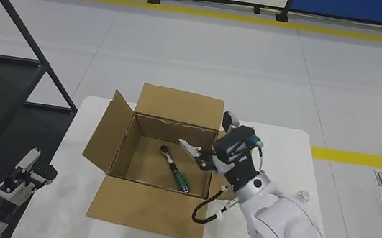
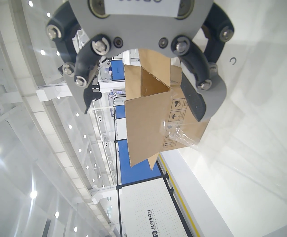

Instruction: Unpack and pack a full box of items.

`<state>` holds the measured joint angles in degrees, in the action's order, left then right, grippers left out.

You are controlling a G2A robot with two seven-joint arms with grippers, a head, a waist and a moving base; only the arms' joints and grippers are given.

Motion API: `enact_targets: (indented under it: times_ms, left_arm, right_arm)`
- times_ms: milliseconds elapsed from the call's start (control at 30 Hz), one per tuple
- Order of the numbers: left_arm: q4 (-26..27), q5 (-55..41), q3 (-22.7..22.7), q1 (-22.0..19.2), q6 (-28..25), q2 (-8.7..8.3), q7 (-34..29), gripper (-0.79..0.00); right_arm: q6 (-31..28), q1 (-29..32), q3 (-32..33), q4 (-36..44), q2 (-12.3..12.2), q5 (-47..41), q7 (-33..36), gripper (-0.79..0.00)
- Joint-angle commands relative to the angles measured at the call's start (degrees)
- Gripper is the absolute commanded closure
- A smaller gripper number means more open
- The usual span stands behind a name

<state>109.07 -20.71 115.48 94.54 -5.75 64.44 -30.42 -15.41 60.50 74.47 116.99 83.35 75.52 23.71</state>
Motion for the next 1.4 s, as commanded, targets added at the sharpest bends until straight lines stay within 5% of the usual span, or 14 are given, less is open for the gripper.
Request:
enact_targets:
  times_ms: [0,233,467,833,1233,1333,1367]
  left_arm:
    - [0.24,0.43,-0.4,-0.36,0.23,-0.06,-0.47,-0.785]
    - [0.67,2.42,-2.36,-2.36,1.55,-0.32,-1.75,-0.785]
    - [1.17,4.53,-4.64,-4.28,2.97,-0.55,-2.49,-0.785]
    - [0.74,5.89,-6.08,-5.99,4.13,-0.8,-2.24,-0.785]
    - [0.14,6.01,-6.93,-6.59,4.41,-0.91,-1.38,-0.785]
    - [0.11,5.96,-6.97,-6.76,4.38,-0.96,-1.36,-0.785]
    - [0.05,5.96,-6.94,-6.78,4.43,-0.97,-1.25,-0.785]
  right_arm:
    - [1.23,3.92,6.48,3.63,-0.57,0.67,-0.91,-0.785]
    - [5.99,16.28,23.62,7.0,-1.82,4.51,-7.05,-0.785]
    - [0.67,21.95,34.57,-3.2,-2.81,-3.26,-7.73,-0.785]
    - [-4.18,18.03,34.58,-19.22,-4.31,-3.15,-3.75,-0.785]
    - [-7.93,17.21,34.0,-23.58,-5.69,-3.9,-0.25,-0.785]
    - [-7.9,16.47,33.43,-24.94,-5.95,-3.93,0.0,-0.69]
    - [-7.87,16.17,33.31,-25.38,-6.05,-3.94,0.09,-0.594]
